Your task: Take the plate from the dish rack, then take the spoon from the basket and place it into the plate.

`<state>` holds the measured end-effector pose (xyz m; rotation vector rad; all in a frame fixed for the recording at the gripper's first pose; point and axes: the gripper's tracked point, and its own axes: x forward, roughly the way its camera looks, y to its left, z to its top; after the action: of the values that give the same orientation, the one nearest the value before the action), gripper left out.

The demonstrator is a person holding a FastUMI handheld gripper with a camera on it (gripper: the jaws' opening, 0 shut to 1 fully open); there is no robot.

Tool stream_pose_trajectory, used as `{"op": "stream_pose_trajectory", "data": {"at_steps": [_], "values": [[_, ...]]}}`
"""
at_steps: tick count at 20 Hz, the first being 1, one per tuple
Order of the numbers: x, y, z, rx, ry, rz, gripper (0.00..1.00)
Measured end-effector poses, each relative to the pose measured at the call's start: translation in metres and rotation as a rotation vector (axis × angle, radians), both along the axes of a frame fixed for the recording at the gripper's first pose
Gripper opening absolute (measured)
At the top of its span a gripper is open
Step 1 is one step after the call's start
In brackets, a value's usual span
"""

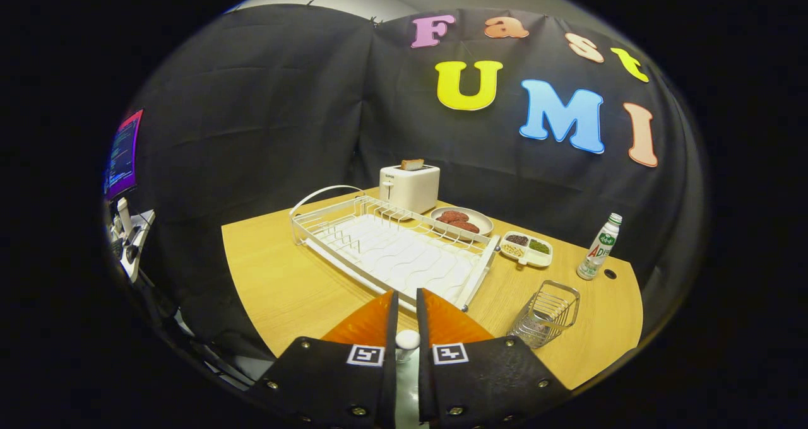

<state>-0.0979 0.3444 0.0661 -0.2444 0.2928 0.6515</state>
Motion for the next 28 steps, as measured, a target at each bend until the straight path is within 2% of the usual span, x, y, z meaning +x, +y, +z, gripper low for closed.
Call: {"op": "stream_pose_trajectory", "data": {"at_steps": [4,6,12,13,14,15,16,18,23,28], "values": [[0.008,-0.007,0.007,0.015,-0.008,-0.034,0.16],[0.015,-0.016,0.028,0.029,-0.039,-0.072,0.16],[0.039,-0.062,0.118,0.124,-0.183,-0.269,0.2],[0.039,-0.072,0.13,0.127,-0.199,-0.306,0.24],[0.039,-0.084,0.144,0.135,-0.218,-0.345,0.39],[0.041,-0.096,0.157,0.146,-0.24,-0.385,0.47],[0.04,-0.109,0.17,0.156,-0.265,-0.431,0.63],[0.037,-0.132,0.193,0.162,-0.311,-0.509,0.76],[0.025,-0.162,0.235,0.22,-0.375,-0.633,0.77],[0.02,-0.16,0.243,0.362,-0.345,-0.627,0.77]]}}
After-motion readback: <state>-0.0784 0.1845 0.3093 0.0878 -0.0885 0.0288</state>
